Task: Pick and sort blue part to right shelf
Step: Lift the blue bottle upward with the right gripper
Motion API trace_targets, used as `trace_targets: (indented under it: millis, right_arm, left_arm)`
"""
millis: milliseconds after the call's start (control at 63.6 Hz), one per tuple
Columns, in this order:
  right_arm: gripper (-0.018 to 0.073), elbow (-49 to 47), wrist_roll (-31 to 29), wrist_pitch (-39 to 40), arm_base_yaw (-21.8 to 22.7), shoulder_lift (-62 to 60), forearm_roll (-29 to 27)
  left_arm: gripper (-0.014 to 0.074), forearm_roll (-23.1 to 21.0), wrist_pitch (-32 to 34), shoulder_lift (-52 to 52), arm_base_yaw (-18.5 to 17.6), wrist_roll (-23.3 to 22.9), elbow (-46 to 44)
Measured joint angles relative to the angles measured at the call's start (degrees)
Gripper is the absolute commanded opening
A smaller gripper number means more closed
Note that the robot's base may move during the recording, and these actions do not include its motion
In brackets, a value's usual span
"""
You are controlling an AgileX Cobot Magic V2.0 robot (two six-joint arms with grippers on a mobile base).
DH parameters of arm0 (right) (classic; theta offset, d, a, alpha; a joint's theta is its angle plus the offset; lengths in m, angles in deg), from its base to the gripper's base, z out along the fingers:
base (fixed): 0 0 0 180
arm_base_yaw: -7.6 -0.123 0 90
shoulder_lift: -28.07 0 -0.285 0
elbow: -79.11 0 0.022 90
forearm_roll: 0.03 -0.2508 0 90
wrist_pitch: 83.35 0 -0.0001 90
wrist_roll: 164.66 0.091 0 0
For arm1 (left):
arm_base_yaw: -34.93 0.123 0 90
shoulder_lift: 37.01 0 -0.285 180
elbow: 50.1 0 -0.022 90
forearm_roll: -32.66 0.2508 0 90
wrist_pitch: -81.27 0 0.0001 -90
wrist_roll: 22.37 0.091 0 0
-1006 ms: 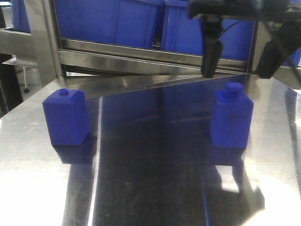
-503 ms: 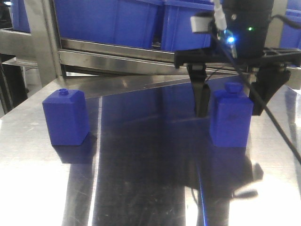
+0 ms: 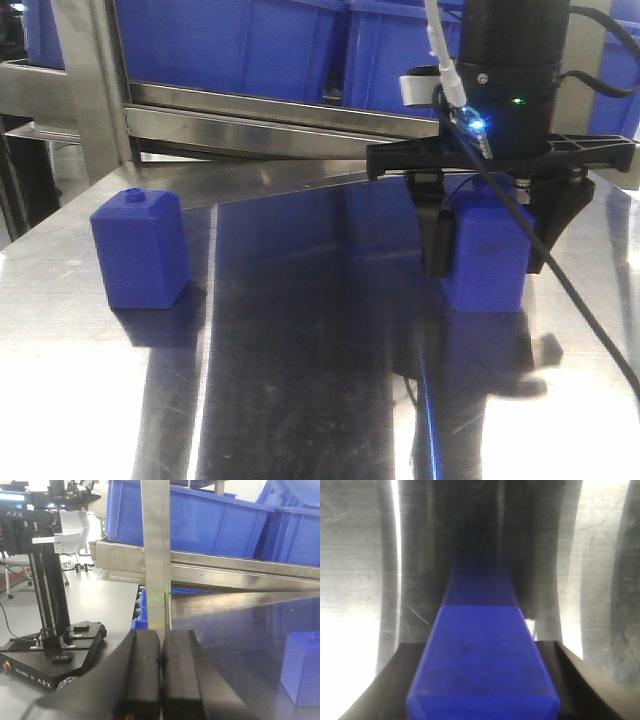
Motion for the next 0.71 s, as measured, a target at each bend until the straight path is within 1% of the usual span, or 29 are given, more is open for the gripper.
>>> trace_targets:
  millis: [110,173,267,346,440,503,613,707]
  right_arm:
    - [0.0431,0.0,-0.1,-0.2,0.0,-1.9,0.0]
    - [0.0431,0.0,-1.2,-0.2,0.0,-3.8,0.0]
    - [0.0431,1.1,-5.0,0.6,0.4,-8.0,-0.1]
    - [0.0431,3.5,-9.1,1.8,1.7,-12.2,-0.2]
    - [0.0431,8.4,-14.1,4.2,4.7,-17.6,-0.9]
    - [0.0431,12.5,-18.3,6.7,7.4,-21.1,-1.3]
    - [0.0431,20.2,-25.2,13.3,12.6,-28.2,-1.7]
    - [0.0431,25.9,-28.7,20.4,16.4,-33.8,-2.8]
  left_arm:
    - [0.0125,0.0,0.0,0.0,0.0,0.0,0.0]
    - [0.0125,0.0,0.0,0.0,0.0,0.0,0.0]
    - [0.0125,0.0,0.0,0.0,0.0,0.0,0.0]
    - [0.0125,0.0,0.0,0.0,0.0,0.0,0.0]
    - [0.0125,0.0,0.0,0.0,0.0,0.0,0.0]
    - [0.0125,0.0,0.0,0.0,0.0,0.0,0.0]
    - [0.0125,0.0,0.0,0.0,0.0,0.0,0.0]
    - [0.0125,0.0,0.0,0.0,0.0,0.0,0.0]
